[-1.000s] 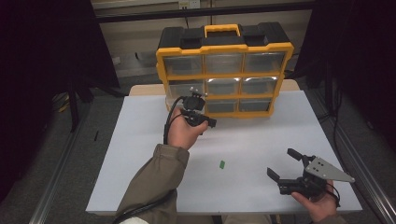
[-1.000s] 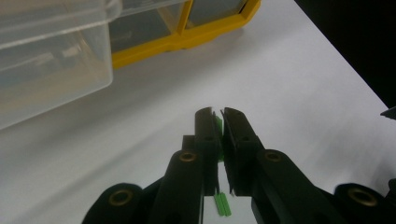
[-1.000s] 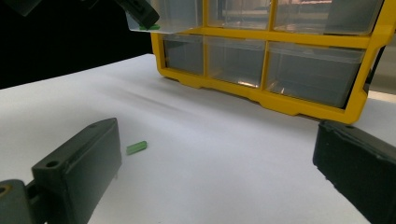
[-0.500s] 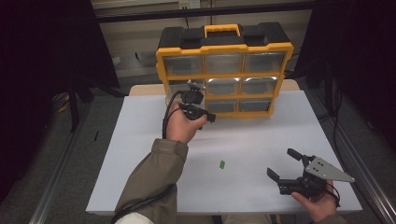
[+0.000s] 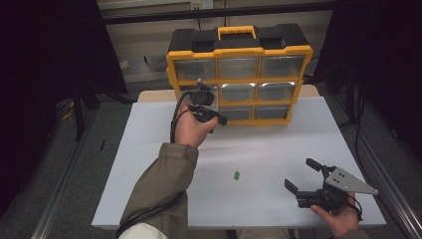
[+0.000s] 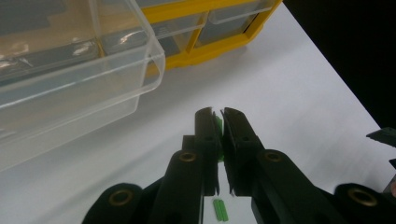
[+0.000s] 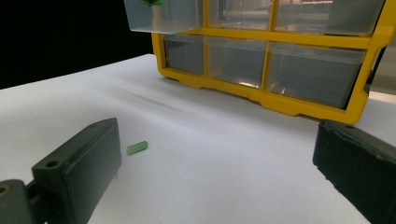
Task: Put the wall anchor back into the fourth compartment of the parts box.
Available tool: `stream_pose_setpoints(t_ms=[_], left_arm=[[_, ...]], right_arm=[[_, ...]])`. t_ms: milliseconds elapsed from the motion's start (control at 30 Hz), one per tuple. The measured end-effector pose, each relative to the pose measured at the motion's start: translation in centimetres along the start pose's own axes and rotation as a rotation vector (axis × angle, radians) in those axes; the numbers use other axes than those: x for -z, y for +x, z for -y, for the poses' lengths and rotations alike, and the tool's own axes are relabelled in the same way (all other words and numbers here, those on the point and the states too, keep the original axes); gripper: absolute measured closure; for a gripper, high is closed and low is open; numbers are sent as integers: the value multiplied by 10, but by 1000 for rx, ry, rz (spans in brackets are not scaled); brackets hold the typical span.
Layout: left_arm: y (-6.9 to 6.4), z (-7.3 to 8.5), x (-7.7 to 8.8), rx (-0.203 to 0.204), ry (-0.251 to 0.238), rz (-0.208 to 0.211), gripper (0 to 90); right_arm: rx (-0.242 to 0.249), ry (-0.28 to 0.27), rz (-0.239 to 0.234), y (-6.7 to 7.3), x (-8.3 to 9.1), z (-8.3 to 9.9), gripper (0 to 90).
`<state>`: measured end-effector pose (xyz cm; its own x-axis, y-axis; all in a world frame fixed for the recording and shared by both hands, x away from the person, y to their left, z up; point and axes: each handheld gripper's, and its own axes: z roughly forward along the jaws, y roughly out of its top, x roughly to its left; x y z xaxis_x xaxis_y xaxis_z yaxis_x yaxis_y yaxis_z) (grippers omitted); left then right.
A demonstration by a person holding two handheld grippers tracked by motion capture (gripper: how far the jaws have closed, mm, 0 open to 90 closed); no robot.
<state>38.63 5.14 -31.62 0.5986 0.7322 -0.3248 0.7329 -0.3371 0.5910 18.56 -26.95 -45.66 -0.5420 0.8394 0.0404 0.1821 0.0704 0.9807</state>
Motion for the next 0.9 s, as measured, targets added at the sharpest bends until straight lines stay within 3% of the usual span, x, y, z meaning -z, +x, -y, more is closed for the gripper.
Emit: stream_pose_setpoints(t_ms=[700, 900], left_arm=[[-3, -22, 11, 10, -6, -15, 850], [-1, -27, 14, 37, -16, -23, 850]], right_arm=[[1, -3, -5, -1, 1, 0, 11], [0, -2, -2, 0, 0, 0, 11]])
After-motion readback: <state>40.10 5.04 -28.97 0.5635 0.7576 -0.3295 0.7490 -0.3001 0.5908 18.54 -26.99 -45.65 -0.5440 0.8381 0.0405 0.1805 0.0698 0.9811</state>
